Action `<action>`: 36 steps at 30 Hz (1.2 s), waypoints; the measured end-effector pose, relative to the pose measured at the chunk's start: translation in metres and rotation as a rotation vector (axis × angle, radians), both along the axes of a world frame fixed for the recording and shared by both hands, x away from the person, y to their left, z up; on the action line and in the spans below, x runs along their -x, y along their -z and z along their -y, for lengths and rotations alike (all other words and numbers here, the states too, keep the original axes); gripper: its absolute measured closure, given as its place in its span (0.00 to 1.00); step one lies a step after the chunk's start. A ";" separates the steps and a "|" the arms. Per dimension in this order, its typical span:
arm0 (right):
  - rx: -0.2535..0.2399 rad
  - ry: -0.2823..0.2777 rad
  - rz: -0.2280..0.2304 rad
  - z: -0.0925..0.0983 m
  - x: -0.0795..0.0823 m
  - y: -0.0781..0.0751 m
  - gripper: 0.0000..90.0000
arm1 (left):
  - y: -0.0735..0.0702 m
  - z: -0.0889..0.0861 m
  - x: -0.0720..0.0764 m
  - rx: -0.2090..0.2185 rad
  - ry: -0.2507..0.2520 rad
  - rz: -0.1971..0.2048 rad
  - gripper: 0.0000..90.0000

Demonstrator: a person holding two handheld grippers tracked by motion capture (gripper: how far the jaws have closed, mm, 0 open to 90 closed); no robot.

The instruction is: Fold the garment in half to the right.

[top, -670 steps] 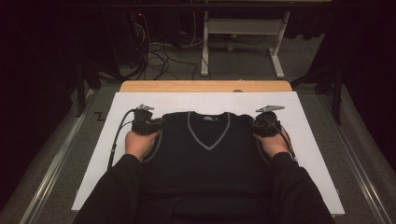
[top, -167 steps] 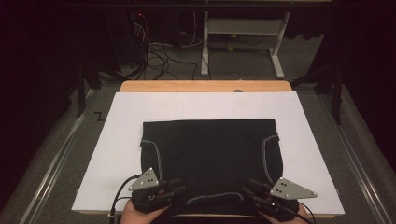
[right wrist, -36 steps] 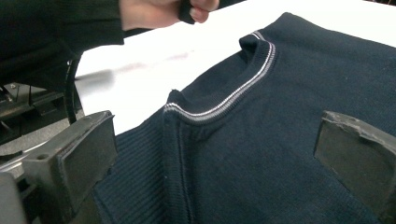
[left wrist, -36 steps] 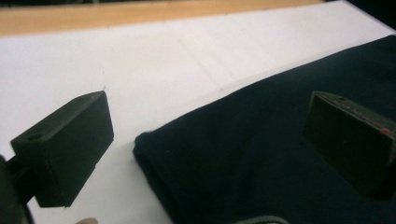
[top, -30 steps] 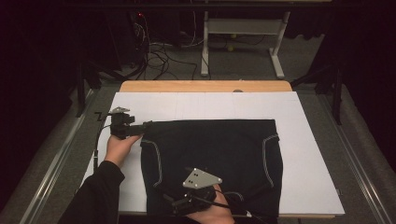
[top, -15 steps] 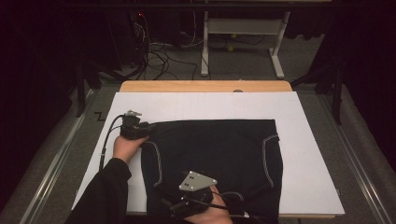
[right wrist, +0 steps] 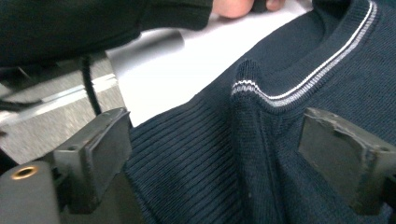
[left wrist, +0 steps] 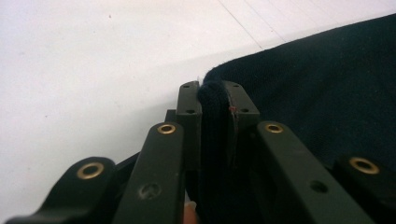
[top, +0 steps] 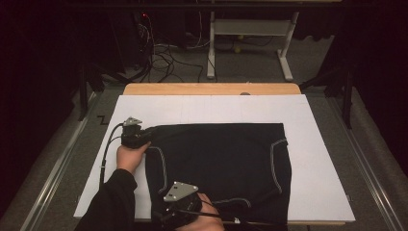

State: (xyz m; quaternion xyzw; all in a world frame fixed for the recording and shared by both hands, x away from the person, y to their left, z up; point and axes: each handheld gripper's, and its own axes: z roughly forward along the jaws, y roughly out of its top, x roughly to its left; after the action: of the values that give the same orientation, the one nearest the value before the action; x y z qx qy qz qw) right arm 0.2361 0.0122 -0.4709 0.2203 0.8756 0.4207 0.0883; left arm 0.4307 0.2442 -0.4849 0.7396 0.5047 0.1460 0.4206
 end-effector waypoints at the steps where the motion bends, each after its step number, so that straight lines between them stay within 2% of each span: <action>1: 0.008 0.003 -0.009 -0.004 -0.002 0.000 0.13 | 0.000 -0.001 -0.001 0.005 0.005 -0.013 0.84; 3: 0.027 0.007 -0.021 -0.009 -0.004 0.001 0.14 | 0.001 -0.002 -0.005 0.022 0.010 -0.045 0.84; 4: 0.035 0.003 -0.023 -0.013 -0.005 0.002 0.14 | 0.001 -0.002 -0.005 0.023 0.010 -0.047 0.84; 10: 0.109 -0.022 -0.042 -0.029 -0.005 0.007 0.16 | 0.001 -0.001 -0.003 0.011 0.023 -0.031 0.84; 12: 0.116 -0.015 -0.055 -0.031 -0.005 0.011 0.16 | 0.001 -0.001 -0.003 0.016 0.025 -0.031 0.84; 14: 0.122 -0.013 -0.042 -0.032 -0.003 0.011 0.16 | 0.001 -0.001 -0.003 0.020 0.022 -0.034 0.84; 20: 0.123 0.011 -0.041 -0.036 -0.001 0.013 0.16 | 0.001 -0.002 -0.005 0.020 0.010 -0.051 0.84; 22: 0.144 0.030 -0.028 -0.039 0.000 0.013 0.18 | 0.001 -0.002 -0.005 0.021 0.010 -0.050 0.83; 23: 0.165 0.036 -0.008 -0.042 0.002 0.014 0.18 | 0.001 -0.002 -0.005 0.021 0.011 -0.050 0.84; 26: 0.185 0.047 0.007 -0.045 0.004 0.014 0.19 | 0.001 -0.002 -0.004 0.020 0.010 -0.049 0.84; 32: 0.184 0.066 0.032 -0.042 0.004 0.013 0.35 | 0.001 -0.003 -0.004 0.027 0.010 -0.050 0.84; 36: 0.171 0.082 0.047 -0.037 0.002 0.013 0.48 | 0.001 -0.003 -0.004 0.029 0.010 -0.052 0.83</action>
State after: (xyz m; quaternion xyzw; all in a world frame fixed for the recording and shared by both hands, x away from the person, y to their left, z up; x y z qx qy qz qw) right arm 0.2336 0.0487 -0.4838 0.2377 0.8962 0.3454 0.1447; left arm 0.4349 0.2473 -0.4861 0.7395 0.5139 0.1173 0.4187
